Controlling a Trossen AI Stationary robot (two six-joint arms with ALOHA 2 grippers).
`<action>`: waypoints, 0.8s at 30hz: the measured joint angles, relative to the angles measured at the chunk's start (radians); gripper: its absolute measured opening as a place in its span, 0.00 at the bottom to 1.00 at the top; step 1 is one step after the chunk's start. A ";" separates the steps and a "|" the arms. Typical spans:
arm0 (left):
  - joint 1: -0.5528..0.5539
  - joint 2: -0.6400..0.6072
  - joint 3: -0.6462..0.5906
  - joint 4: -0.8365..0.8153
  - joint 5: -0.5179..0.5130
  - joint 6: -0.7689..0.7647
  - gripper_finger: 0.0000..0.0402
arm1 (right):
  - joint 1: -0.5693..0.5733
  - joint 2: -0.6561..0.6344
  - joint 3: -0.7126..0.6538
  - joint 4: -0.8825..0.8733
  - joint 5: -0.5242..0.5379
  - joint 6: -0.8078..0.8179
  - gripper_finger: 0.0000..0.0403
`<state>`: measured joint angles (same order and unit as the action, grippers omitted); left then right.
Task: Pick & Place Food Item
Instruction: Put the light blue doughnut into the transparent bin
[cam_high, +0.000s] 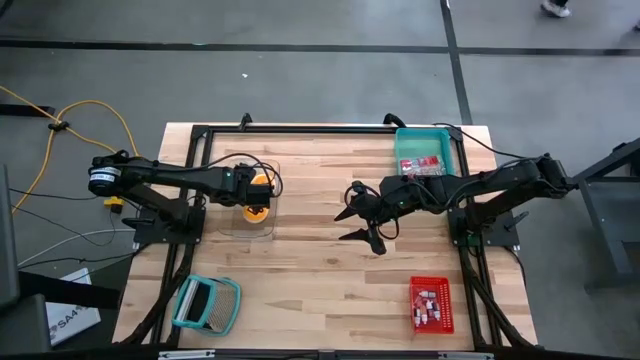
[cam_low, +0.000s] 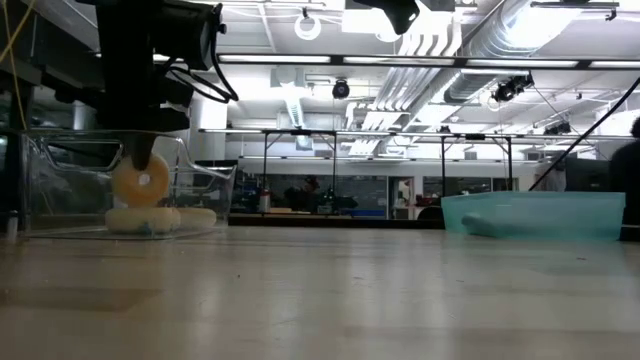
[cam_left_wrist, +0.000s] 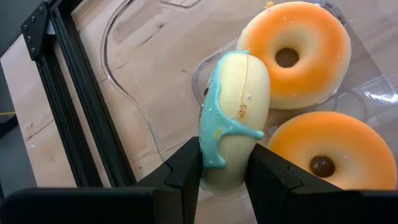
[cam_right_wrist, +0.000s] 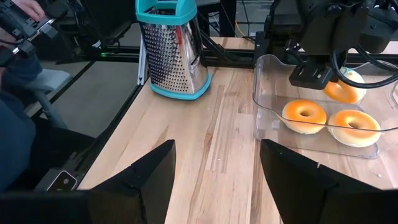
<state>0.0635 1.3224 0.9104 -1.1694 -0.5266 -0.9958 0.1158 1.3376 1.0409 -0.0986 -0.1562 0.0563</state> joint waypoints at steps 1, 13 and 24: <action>0.000 0.000 0.000 0.000 0.000 0.000 0.26 | 0.000 0.000 0.000 0.000 0.000 0.000 0.55; 0.000 0.000 0.000 0.004 -0.001 0.001 0.26 | 0.000 0.000 0.000 0.000 0.000 0.000 0.55; 0.000 0.000 0.000 0.008 0.022 -0.027 0.26 | 0.000 0.000 0.000 0.000 0.000 0.000 0.55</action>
<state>0.0635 1.3224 0.9108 -1.1610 -0.5045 -1.0230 0.1158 1.3376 1.0409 -0.0982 -0.1562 0.0563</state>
